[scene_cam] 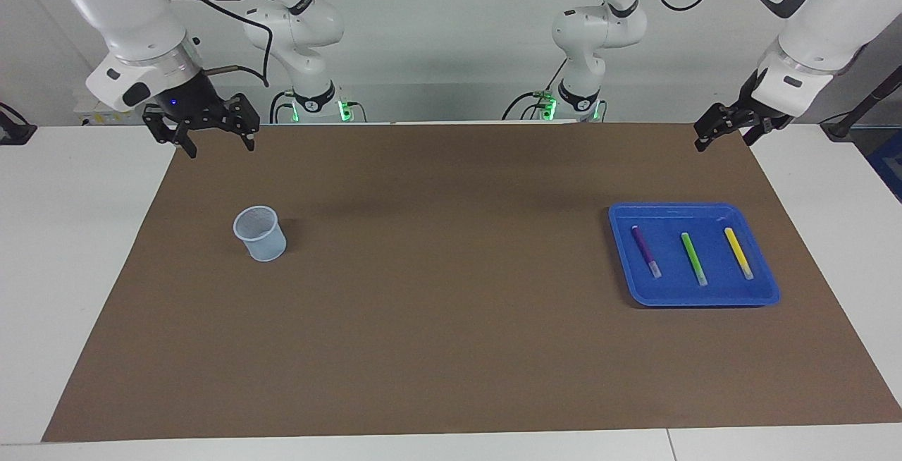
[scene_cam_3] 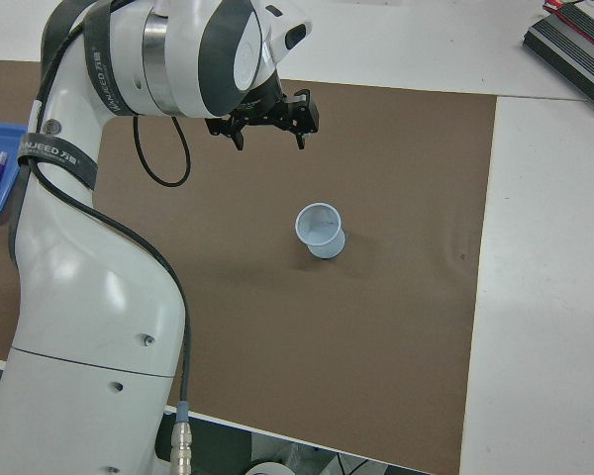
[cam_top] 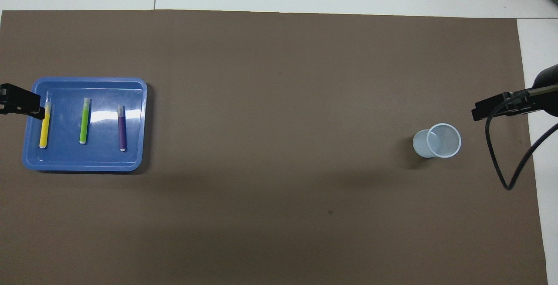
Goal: Right arm passes pens to left for tray arrangement
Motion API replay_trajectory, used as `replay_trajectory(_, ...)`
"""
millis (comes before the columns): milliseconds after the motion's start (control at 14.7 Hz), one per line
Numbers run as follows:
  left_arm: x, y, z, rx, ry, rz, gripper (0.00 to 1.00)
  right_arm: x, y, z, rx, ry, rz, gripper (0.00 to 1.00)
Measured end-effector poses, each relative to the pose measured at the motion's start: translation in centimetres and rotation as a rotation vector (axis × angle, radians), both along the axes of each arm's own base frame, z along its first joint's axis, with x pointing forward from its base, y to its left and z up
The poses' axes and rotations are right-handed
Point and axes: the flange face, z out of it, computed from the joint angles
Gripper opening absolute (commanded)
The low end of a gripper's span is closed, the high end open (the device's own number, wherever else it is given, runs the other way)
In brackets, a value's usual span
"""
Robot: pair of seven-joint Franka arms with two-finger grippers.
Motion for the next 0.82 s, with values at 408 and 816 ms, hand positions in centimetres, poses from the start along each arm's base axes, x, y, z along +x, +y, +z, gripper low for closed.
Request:
replay_trajectory(408, -0.4, -0.3, -2.4, -0.001, 0.023, -0.006, 1.0, 0.0, 0.0, 0.0, 0.0, -0.002, 0.001, 1.0)
replay_trajectory(816, -1.6, -0.3, -4.0, -0.001, 0.027, -0.006, 1.0, 0.0, -0.1, 0.2, 0.0, -0.005, -0.002, 1.0)
